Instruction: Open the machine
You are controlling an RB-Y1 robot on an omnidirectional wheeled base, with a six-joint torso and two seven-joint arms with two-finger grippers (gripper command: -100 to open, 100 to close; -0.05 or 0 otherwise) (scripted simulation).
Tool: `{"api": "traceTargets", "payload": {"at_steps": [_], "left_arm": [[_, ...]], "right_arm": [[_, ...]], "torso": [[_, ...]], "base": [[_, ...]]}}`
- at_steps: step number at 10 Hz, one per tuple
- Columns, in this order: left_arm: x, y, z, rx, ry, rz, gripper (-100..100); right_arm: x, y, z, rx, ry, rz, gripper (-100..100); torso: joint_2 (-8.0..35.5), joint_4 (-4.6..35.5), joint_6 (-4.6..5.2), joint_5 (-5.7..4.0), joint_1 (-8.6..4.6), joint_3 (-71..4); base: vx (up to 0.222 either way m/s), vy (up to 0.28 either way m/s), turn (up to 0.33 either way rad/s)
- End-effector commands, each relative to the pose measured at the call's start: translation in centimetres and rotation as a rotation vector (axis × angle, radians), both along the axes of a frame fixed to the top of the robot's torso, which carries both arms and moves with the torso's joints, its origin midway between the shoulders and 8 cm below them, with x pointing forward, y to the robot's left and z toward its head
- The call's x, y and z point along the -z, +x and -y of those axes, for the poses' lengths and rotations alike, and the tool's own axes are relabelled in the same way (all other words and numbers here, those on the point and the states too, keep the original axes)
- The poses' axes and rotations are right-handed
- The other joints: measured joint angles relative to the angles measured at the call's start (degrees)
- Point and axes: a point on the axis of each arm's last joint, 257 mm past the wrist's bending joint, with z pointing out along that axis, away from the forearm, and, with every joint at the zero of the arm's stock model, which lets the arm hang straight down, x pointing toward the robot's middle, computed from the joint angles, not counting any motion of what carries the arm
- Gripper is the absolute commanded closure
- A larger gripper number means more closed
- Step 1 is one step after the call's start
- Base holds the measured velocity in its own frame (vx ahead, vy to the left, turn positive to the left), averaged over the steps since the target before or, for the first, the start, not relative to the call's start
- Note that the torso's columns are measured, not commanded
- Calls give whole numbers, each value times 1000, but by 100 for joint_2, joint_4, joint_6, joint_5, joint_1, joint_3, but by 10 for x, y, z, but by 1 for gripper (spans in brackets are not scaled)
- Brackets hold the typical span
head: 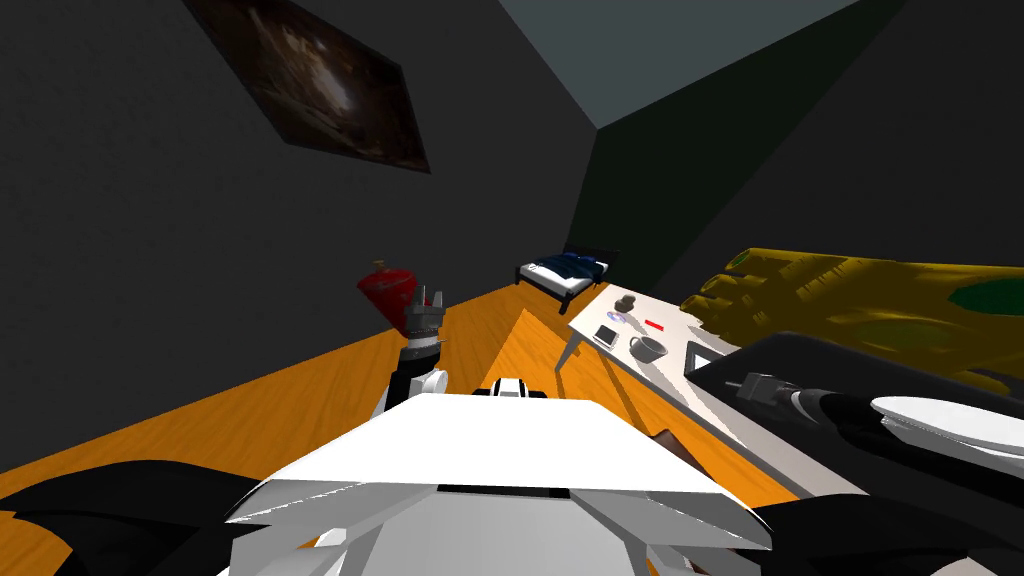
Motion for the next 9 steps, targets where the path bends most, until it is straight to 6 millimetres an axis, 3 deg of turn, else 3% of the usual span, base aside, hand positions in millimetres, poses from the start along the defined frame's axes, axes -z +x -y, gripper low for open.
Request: {"api": "traceTargets", "payload": {"at_steps": [1,2,3,4,6,7,8,9], "left_arm": [[0,0,0,0,0,0,0],[0,0,0,0,0,0,0],[0,0,0,0,0,0,0],[0,0,0,0,0,0,0],[0,0,0,0,0,0,0],[0,0,0,0,0,0,0],[0,0,0,0,0,0,0],[0,0,0,0,0,0,0]], "right_arm": [[0,-21,22,47,-28,-26,100],[-24,-6,25,17,-32,-26,100],[-38,-4,36,36,-48,-17,100],[-42,-2,41,57,-50,0,100],[-43,-28,60,104,-81,-35,100],[-71,-13,63,79,-87,-19,100],[-91,-14,72,107,-98,4,100],[-99,-23,83,133,-119,5,100]], "torso": [[-5,-3,-4,0,2,-5],[0,-1,-5,3,8,-2],[26,7,-31,13,31,12],[27,9,-11,14,29,16],[4,1,2,-2,-5,3],[-1,-1,-2,-1,-1,-2],[21,3,-19,8,20,8],[27,9,-8,15,31,15]], "base": [[9,-5,5],[-96,43,328],[-118,48,280],[-67,13,43],[-10,-3,-28],[-87,18,322],[-114,43,321],[-65,37,27]]}}
